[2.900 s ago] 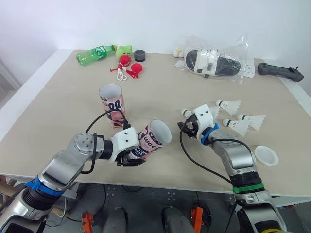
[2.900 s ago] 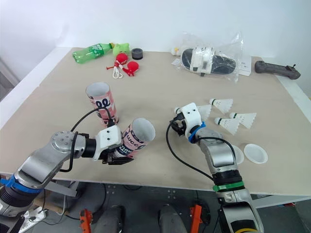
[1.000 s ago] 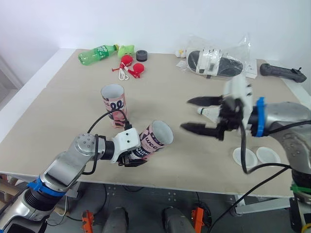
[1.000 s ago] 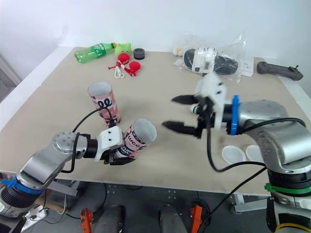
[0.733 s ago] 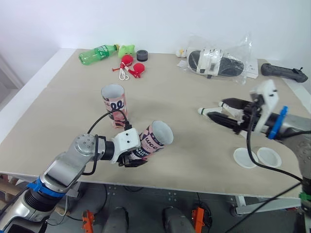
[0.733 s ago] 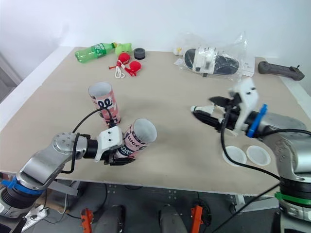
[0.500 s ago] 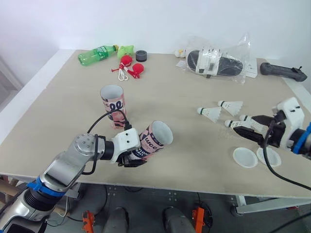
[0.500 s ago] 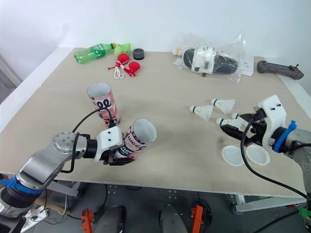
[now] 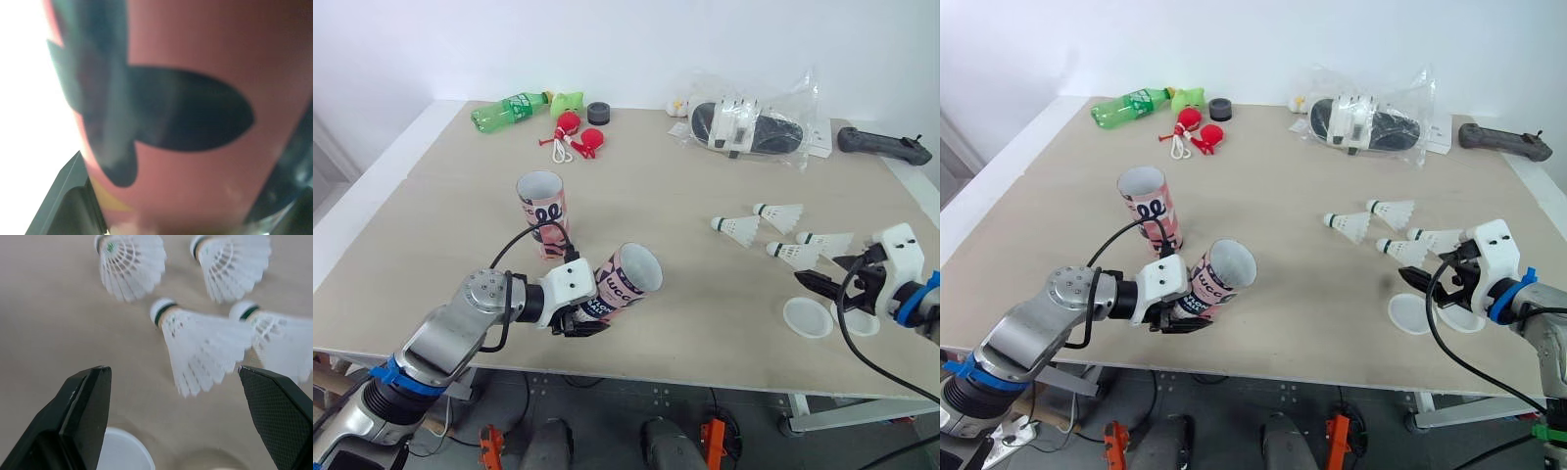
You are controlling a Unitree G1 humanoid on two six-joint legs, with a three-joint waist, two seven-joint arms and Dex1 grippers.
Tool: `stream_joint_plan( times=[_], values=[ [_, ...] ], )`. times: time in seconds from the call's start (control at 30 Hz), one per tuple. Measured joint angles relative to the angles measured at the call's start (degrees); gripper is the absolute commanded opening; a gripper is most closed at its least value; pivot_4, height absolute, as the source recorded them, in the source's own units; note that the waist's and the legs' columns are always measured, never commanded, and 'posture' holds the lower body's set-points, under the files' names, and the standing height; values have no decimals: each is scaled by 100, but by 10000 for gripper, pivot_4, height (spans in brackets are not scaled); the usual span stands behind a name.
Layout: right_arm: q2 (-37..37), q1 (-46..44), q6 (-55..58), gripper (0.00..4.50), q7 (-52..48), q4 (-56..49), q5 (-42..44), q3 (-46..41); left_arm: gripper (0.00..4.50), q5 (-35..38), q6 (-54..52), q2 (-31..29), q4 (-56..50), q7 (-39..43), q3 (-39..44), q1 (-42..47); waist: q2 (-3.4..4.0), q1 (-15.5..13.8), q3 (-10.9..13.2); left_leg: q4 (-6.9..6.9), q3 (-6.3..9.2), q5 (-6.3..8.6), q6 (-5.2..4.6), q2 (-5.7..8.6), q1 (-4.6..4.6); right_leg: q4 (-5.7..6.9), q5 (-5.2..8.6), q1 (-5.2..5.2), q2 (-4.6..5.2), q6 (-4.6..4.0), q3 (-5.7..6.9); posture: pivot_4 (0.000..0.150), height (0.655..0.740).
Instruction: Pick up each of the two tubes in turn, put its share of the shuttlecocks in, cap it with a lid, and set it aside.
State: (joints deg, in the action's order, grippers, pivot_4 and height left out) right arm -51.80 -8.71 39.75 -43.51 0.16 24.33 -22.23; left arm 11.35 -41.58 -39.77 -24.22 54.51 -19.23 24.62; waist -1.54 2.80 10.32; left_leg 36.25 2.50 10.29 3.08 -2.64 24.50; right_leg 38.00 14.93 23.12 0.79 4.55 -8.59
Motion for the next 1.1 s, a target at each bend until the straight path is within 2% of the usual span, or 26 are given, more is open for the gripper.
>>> stream_joint_plan(
  times=[0.47,0.6,0.63,0.8,1.1],
  values=[
    [695,-968,-570,44407,144,1050,-340,783,29875,-1,-18,-16,1,16,-25,46,0,0,1,-1,2,0,0,1,-1,0,-2,-2,0,4,0,1500,7400],
    [729,-1153,-705,32484,147,1268,-441,880,29875,2,-37,-20,-11,12,-26,45,0,1,1,-1,1,0,0,1,0,0,-2,-2,0,5,0,1500,7400],
    [729,-1194,-743,25751,152,1311,-465,880,29875,3,-70,-21,-27,9,-24,45,0,1,1,-1,2,0,0,1,0,0,-2,-2,-1,5,0,1500,7400],
    [729,-1204,-828,395,124,1332,-560,918,29875,2,-119,-47,-92,-13,-24,31,1,8,1,-5,2,0,0,1,-1,0,-3,-2,-2,8,0,1500,7400],
    [554,-811,-858,395,-52,906,-490,807,29875,11,-123,-68,-112,7,-27,32,3,8,0,-15,3,0,0,1,-2,0,-5,-1,-2,24,0,1500,7400]
  ],
)
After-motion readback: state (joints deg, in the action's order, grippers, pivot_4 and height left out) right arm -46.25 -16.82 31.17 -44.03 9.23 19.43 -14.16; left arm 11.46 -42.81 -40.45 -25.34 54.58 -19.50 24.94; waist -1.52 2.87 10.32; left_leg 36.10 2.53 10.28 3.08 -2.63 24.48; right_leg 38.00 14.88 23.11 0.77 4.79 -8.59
